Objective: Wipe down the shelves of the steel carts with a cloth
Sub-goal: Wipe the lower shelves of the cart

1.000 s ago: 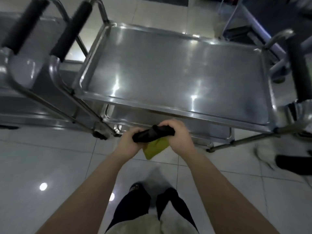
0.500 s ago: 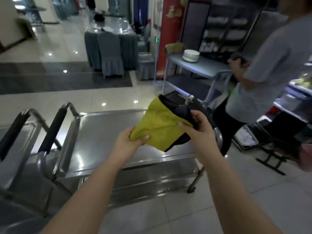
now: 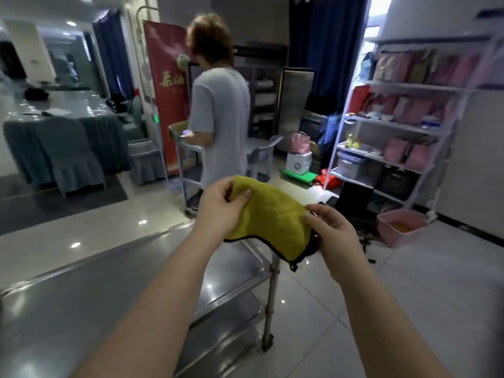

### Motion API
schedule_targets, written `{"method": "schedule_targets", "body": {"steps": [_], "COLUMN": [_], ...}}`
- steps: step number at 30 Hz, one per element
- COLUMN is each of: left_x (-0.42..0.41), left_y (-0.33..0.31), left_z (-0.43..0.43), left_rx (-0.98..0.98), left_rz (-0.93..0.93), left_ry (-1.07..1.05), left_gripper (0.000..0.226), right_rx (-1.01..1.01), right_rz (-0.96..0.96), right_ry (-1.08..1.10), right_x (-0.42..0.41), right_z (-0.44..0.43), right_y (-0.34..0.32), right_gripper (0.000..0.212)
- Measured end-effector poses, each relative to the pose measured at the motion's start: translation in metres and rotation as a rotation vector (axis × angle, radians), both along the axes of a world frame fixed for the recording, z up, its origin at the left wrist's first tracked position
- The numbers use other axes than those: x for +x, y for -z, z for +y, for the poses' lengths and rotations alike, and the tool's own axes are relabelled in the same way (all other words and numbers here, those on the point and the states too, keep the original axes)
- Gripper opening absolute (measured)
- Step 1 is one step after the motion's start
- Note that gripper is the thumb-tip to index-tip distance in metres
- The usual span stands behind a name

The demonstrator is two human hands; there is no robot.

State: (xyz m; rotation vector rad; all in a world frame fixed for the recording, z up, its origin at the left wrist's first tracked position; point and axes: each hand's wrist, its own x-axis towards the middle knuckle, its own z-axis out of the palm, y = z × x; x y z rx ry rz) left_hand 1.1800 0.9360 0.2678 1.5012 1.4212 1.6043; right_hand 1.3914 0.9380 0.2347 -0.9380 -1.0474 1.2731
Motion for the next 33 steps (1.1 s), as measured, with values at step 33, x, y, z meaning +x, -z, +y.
{"method": "schedule_targets", "body": {"steps": [33], "left_x": [0.238], "left_y": [0.079], "left_z": [0.435], "left_rx": [-0.250], "left_rz": [-0.282], "left_ry": [-0.089], "left_gripper": [0.007], "right_rx": [0.080], "right_rz": [-0.259], "right_ry": [0.085], "right_x": [0.252], "right_z": [0.469], "right_y": [0.063], "right_gripper": [0.017]}}
